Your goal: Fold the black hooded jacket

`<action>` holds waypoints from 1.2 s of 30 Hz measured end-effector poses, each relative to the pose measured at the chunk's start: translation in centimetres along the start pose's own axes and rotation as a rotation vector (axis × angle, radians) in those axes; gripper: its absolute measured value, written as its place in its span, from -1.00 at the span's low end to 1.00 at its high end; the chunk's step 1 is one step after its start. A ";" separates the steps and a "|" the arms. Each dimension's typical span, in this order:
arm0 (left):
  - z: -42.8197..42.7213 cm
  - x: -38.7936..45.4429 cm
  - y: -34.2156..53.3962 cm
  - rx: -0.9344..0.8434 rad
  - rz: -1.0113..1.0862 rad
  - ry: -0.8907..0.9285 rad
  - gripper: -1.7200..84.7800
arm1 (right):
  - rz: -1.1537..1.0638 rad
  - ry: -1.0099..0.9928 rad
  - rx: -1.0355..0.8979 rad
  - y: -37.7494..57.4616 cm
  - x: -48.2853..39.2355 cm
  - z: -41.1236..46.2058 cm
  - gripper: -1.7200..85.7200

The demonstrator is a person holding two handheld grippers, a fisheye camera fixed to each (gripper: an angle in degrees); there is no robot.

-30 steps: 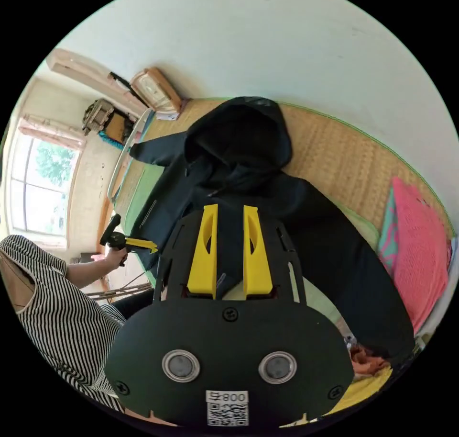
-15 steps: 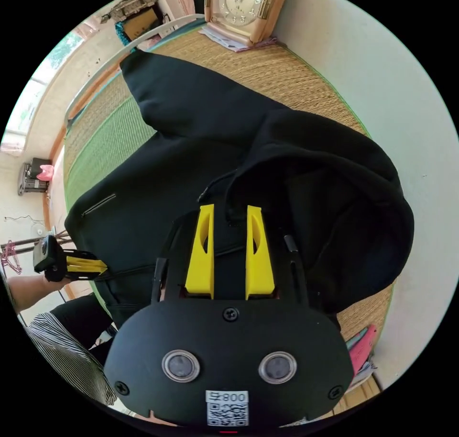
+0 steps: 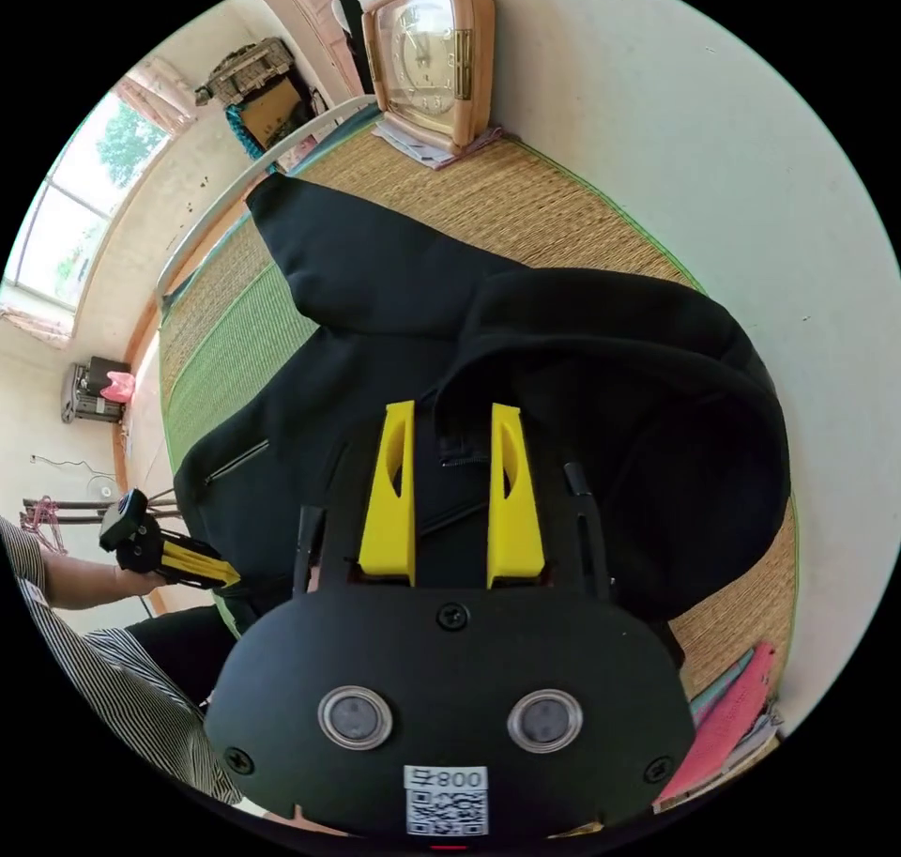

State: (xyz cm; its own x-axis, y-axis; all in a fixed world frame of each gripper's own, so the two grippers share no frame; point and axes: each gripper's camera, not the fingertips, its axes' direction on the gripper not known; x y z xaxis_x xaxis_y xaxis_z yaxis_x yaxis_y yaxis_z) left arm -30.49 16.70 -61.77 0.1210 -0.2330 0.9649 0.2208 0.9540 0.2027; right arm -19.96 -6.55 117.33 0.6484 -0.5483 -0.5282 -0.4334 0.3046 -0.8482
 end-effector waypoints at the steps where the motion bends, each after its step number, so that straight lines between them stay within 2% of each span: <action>1: 0.0 -0.2 0.0 0.000 0.001 0.000 -0.96 | 0.031 -0.023 -0.017 -0.6 0.1 0.7 -0.67; 3: 0.2 -0.9 -0.1 -0.002 0.008 0.004 -0.96 | 0.098 -0.073 -0.021 -1.5 0.8 1.6 -0.69; 5: 0.2 -1.4 -0.1 0.001 0.009 0.010 -0.96 | 0.111 -0.144 -0.017 -2.6 1.2 1.9 -0.81; 8: -0.1 -2.1 0.0 0.015 0.007 0.043 -0.96 | 0.077 -0.092 -0.012 -3.3 1.6 -0.2 -0.88; 15: 0.6 -2.9 -0.5 0.018 0.024 0.101 -0.96 | 0.113 0.005 0.045 -3.2 6.5 -6.6 -0.91; 24: 1.0 -4.2 -0.4 0.006 0.041 0.126 -0.96 | 0.151 -0.026 0.128 -3.8 8.5 -10.2 -0.91; 29: 2.4 -5.4 -2.0 -0.020 0.010 0.080 -0.96 | 0.131 0.117 -0.047 -5.7 8.9 -6.0 -0.89; 36: 3.1 -7.1 -2.4 0.008 -0.041 0.141 -0.92 | 0.219 0.045 -0.079 -5.2 11.8 -4.2 -0.80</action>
State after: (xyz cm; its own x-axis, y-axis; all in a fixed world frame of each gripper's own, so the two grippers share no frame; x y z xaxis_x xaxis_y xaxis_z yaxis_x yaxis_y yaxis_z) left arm -34.90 16.65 -68.64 0.2467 -0.2953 0.9230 0.2202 0.9446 0.2433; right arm -12.67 -17.86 115.63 0.5060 -0.5105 -0.6953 -0.6091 0.3593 -0.7071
